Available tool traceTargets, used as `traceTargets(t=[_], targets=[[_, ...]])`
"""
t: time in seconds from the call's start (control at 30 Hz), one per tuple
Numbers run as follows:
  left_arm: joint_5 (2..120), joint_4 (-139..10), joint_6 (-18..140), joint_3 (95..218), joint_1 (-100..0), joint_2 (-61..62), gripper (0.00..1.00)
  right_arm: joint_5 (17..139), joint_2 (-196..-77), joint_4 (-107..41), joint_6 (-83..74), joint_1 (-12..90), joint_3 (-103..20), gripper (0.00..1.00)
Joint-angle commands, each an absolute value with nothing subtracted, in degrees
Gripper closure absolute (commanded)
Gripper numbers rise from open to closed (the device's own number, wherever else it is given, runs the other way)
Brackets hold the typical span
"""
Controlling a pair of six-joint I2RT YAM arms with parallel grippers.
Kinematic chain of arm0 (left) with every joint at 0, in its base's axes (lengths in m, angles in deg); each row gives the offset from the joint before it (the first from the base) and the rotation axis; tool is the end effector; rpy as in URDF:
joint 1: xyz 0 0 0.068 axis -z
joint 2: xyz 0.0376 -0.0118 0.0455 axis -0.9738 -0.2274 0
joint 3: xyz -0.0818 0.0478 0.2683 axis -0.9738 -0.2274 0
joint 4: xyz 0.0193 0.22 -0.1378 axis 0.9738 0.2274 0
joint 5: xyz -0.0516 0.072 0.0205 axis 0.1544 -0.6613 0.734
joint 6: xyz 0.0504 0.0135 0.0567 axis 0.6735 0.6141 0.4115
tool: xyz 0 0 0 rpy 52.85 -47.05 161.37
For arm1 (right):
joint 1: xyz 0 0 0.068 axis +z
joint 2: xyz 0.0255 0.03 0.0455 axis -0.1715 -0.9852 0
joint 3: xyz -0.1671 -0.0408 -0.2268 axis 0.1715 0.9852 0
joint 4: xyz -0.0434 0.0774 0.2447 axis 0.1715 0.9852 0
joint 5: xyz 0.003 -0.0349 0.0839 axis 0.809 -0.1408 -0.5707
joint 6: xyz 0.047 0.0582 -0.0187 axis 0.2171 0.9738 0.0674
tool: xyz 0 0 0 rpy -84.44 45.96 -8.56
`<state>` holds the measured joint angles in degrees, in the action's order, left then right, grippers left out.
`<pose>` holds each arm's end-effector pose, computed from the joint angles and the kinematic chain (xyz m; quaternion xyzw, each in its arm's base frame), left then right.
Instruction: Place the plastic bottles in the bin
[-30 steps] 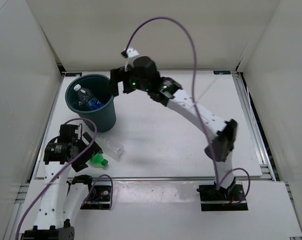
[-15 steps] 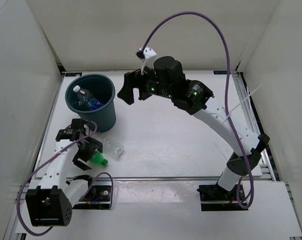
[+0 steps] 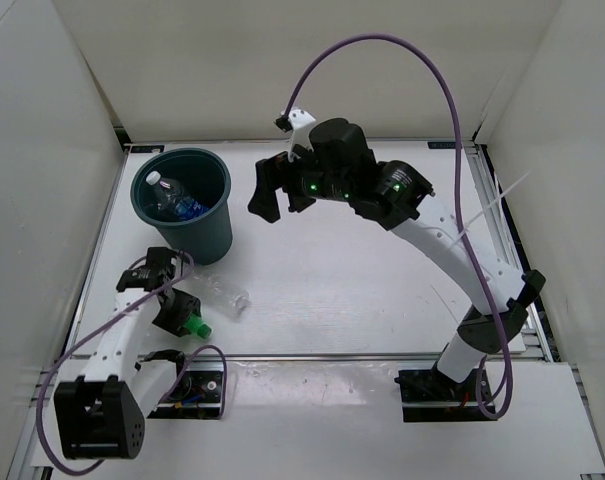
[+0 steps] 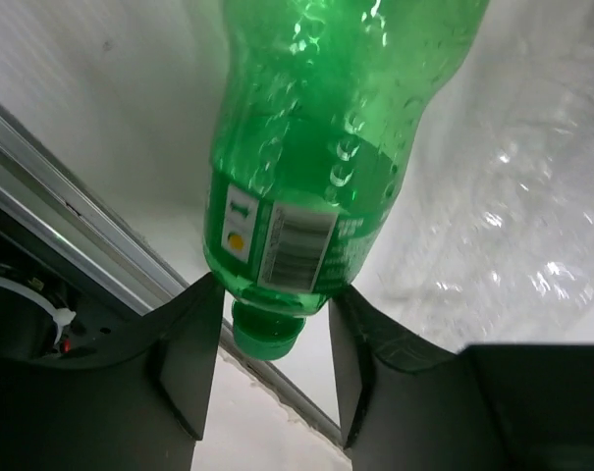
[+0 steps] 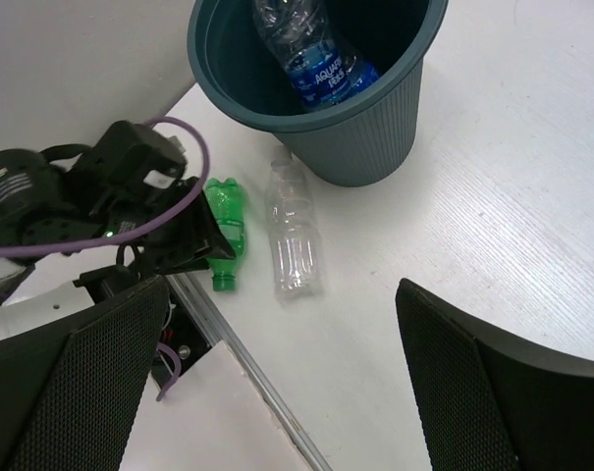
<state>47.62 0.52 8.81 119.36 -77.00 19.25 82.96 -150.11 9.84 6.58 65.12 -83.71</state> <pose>0.1316 0.0062 0.1712 -0.5325 0.8440 0.0130 0.0628 0.2119 0.3102 0.4879 -0.2756 0.7768 0.3503 0.4449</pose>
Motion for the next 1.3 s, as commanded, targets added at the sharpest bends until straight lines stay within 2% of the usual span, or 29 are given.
traceTargets(t=[0.0, 0.2, 0.33, 0.53, 0.67, 0.87, 1.0, 1.17, 1.27], targets=[[48.83, 4.37, 7.45, 120.21, -76.77, 26.58, 0.48, 81.61, -147.49, 9.73, 5.93, 63.32, -83.82, 0.00], [51.02, 14.13, 5.51, 131.18, -76.77, 36.18, 0.54, 80.90, -144.50, 9.73, 5.93, 62.18, -77.76, 0.00], [51.65, 19.67, 4.11, 143.40, -76.77, 39.69, 0.55, 79.67, -143.44, 9.73, 6.55, 62.17, -76.00, 0.00], [47.70, 19.15, 3.84, 157.20, -76.77, 39.71, 0.56, 79.14, -142.92, 10.34, 6.55, 62.17, -75.47, 0.00], [46.55, 13.28, 9.02, 165.29, -76.77, 33.66, 0.59, 79.14, -142.39, 10.87, 6.03, 62.17, -75.47, 0.00], [48.30, 3.33, 15.00, 164.17, -76.77, 25.74, 0.57, 80.36, -141.25, 10.87, 6.02, 61.64, -73.19, 0.00], [53.21, 2.80, 16.15, 154.97, -76.77, 25.02, 0.34, 80.98, -139.58, 10.87, 6.02, 60.33, -71.08, 0.00], [53.75, 3.33, 13.18, 143.79, -76.77, 31.69, 0.29, 80.98, -137.38, 10.35, 6.02, 59.09, -67.65, 0.00], [53.75, 3.33, 5.29, 138.60, -76.77, 38.37, 0.22, 80.98, -136.15, 9.73, 7.16, 58.57, -65.19, 0.00]])
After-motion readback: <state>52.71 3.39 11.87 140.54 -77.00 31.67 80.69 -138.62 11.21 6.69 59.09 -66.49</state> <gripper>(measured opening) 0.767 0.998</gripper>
